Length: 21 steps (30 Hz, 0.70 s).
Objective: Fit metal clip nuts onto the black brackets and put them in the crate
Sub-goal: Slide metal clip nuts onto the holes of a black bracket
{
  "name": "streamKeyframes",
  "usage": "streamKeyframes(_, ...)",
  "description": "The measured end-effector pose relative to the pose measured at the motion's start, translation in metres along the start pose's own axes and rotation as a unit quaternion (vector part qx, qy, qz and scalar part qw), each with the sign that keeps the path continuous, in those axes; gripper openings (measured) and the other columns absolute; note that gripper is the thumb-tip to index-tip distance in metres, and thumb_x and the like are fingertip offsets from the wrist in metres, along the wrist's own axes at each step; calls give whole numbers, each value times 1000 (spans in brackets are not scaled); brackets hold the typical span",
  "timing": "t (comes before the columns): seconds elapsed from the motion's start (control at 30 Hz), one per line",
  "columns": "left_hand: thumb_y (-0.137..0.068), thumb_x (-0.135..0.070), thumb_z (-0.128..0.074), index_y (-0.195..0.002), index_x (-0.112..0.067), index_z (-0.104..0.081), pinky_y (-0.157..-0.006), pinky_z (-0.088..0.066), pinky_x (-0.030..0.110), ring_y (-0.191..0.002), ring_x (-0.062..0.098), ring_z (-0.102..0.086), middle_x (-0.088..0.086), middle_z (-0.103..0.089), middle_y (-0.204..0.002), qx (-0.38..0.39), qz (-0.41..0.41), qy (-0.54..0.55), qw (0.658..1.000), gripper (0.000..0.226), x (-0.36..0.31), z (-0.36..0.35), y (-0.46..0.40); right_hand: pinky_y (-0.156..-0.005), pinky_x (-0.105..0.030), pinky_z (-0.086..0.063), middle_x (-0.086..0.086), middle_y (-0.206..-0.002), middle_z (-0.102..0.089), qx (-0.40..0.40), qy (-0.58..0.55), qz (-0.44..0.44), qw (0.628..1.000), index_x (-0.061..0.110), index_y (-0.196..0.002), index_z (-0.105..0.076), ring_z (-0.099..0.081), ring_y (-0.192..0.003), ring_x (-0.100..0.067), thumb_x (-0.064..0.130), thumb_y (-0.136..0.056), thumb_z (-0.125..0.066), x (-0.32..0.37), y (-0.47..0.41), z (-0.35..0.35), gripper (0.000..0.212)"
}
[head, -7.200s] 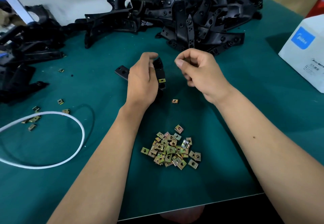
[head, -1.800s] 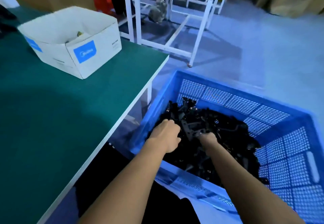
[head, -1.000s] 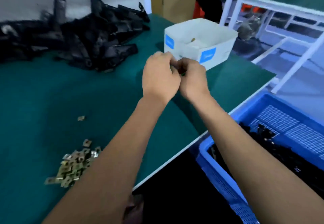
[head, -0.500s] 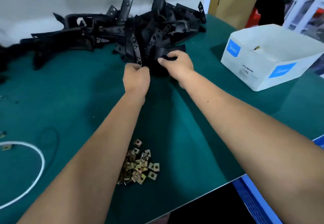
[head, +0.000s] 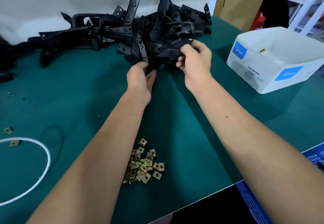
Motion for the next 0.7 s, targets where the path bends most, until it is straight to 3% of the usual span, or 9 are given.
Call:
streamKeyframes(0.07,-101,-17,-57,-121,0,-59,-94,-60,41,-106,35,-67,23,-59,-125,6,12,-7,1000,26,-3,0,2,-43,-23,-39,1,-58,-48,-10,-83,-31,996,9,-83,-59,-44,-46,-11,-6,-92,-55,3,4,0,18)
streamKeyframes(0.13,-103,-25,-58,-120,2,-59,-93,-61,45,-106,39,-67,27,-56,-125,22,28,2,999,33,-5,-1,5,-41,-21,-36,0,-55,-46,-48,-173,-73,981,6,-85,-61,-43,-44,-11,-5,-94,-54,2,8,4,16)
streamKeyframes(0.2,-103,-30,-60,-121,3,-58,-94,-60,46,-109,41,-67,30,-53,-129,55,42,13,998,38,-8,-3,10,-42,-23,-36,-2,-60,-44,-63,-169,-46,983,7,-91,-60,-42,-46,-12,-6,-95,-51,4,13,5,16)
streamKeyframes(0.3,-101,-32,-62,-122,3,-58,-99,-57,46,-115,42,-64,32,-47,-136,85,50,18,995,41,-15,-6,17,-59,-34,-42,-4,-75,-42,-48,66,154,985,9,-106,-64,-40,-63,-21,-11,-91,-48,19,21,1,30)
streamKeyframes(0.4,-101,-33,-61,-124,4,-59,-97,-59,45,-111,40,-69,30,-53,-132,95,42,-20,994,43,-23,-7,23,-78,-24,-45,-1,-89,-58,-5,256,330,909,5,-120,-66,-49,-77,-12,-10,-85,-49,28,34,-12,42)
streamKeyframes(0.5,-102,-39,-59,-126,5,-60,-93,-61,41,-104,35,-74,27,-66,-123,128,43,-76,988,50,-30,-6,29,-96,-20,-44,-6,-113,-66,63,331,444,831,4,-124,-66,-60,-103,-13,-9,-85,-51,30,50,-30,43)
streamKeyframes(0.57,-100,-45,-61,-128,3,-61,-89,-62,39,-106,30,-74,23,-71,-122,152,42,-105,982,55,-35,-3,33,-89,-25,-47,2,-104,-65,132,288,399,861,6,-123,-67,-59,-94,-11,-10,-87,-50,22,55,-43,42)
streamKeyframes(0.63,-97,-42,-68,-123,-1,-68,-88,-62,38,-105,26,-74,19,-74,-119,148,26,-115,982,49,-42,6,33,-72,-33,-46,6,-87,-58,190,168,265,931,7,-122,-66,-50,-76,-12,-10,-90,-49,9,53,-53,40)
streamKeyframes(0.7,-95,-33,-73,-113,-7,-73,-89,-61,36,-97,24,-73,12,-76,-110,126,8,-112,986,32,-50,23,32,-62,-32,-43,3,-82,-57,240,57,132,960,9,-122,-64,-46,-68,-13,-9,-93,-49,-4,55,-61,37)
Point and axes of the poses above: each hand's wrist, its own y-axis away from the middle knuckle, its own z-axis out of the back of the hand, x = y × z, the point moved 5 cm from there along -y, towards the middle knuckle
